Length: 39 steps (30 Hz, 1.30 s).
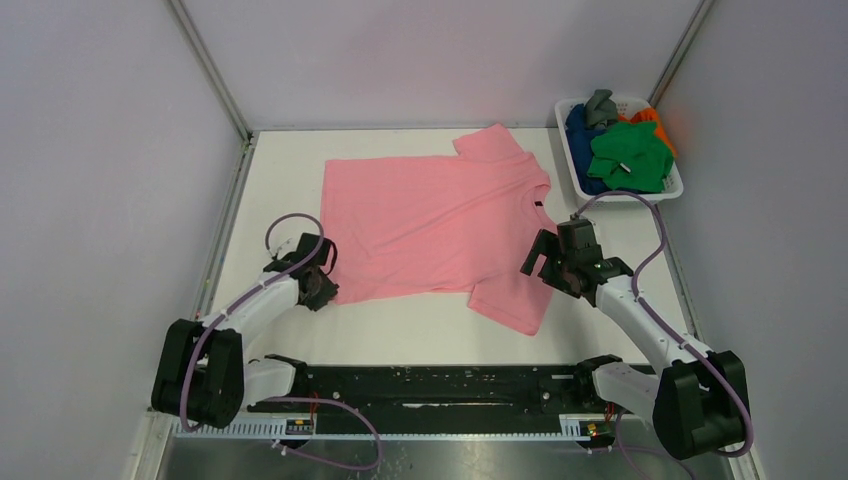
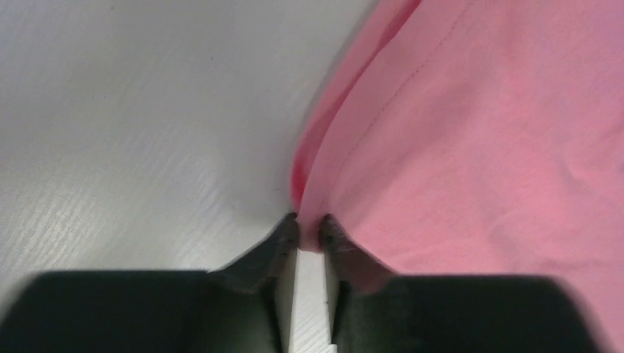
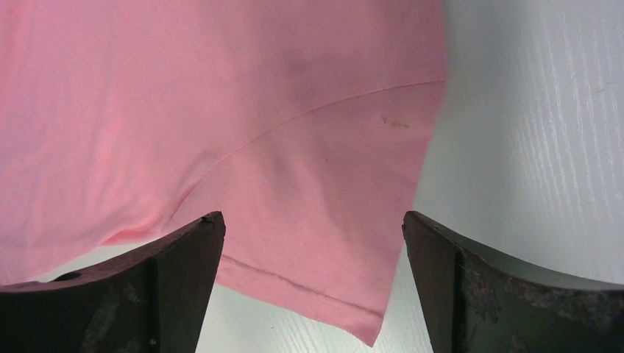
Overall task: Fold and stack the t-shirts
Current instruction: Grab the side of the flattened tshirt closest away from the robot with both arms
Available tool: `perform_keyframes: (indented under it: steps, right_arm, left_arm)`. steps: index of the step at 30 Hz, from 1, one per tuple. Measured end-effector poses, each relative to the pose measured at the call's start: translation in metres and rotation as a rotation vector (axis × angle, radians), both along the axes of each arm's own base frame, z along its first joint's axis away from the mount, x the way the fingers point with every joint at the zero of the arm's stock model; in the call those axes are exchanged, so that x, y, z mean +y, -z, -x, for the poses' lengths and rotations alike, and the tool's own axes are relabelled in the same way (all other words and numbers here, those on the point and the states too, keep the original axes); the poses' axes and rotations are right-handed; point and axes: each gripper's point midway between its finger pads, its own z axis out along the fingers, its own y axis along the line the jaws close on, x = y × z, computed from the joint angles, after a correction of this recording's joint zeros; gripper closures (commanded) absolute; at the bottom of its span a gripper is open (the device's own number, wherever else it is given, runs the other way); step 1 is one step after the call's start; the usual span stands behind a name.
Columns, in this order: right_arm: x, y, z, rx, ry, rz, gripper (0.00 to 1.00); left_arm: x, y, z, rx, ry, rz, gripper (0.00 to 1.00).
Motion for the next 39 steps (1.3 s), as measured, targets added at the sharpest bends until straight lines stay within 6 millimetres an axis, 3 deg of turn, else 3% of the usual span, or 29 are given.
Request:
perform_keyframes:
  steps: [1,13,17,20,29,37,39]
  right_arm:
    - [0.000,0.000,0.000,0.000,-0.001,0.000,0.01]
    - [0.009,-0.003,0.007,0.012,-0.046,-0.035,0.01]
    - [0.024,-0.006,0.025,0.044,-0.123,-0.024,0.03]
    - [0.039,-0.008,0.041,0.070,-0.209,0.015,0.11]
    - [0.059,0.033,0.078,0.277,-0.325,0.140,0.20]
    - [0.056,0.053,0.085,0.365,-0.296,0.285,0.30]
    - [0.055,0.060,0.089,0.387,-0.276,0.290,0.38]
  left_arm:
    - [-0.001,0.000,-0.001,0.005,0.006,-0.009,1.00]
    - [0.009,0.000,-0.001,0.038,0.027,-0.097,1.00]
    - [0.009,-0.005,-0.001,0.022,0.044,-0.101,1.00]
    - [0.009,-0.010,-0.004,-0.008,0.053,-0.098,1.00]
    - [0.009,-0.016,-0.006,-0.041,0.064,-0.095,1.00]
    - [0.010,-0.013,-0.002,-0.035,0.064,-0.097,1.00]
    - [0.010,-0.015,-0.002,-0.044,0.063,-0.095,1.00]
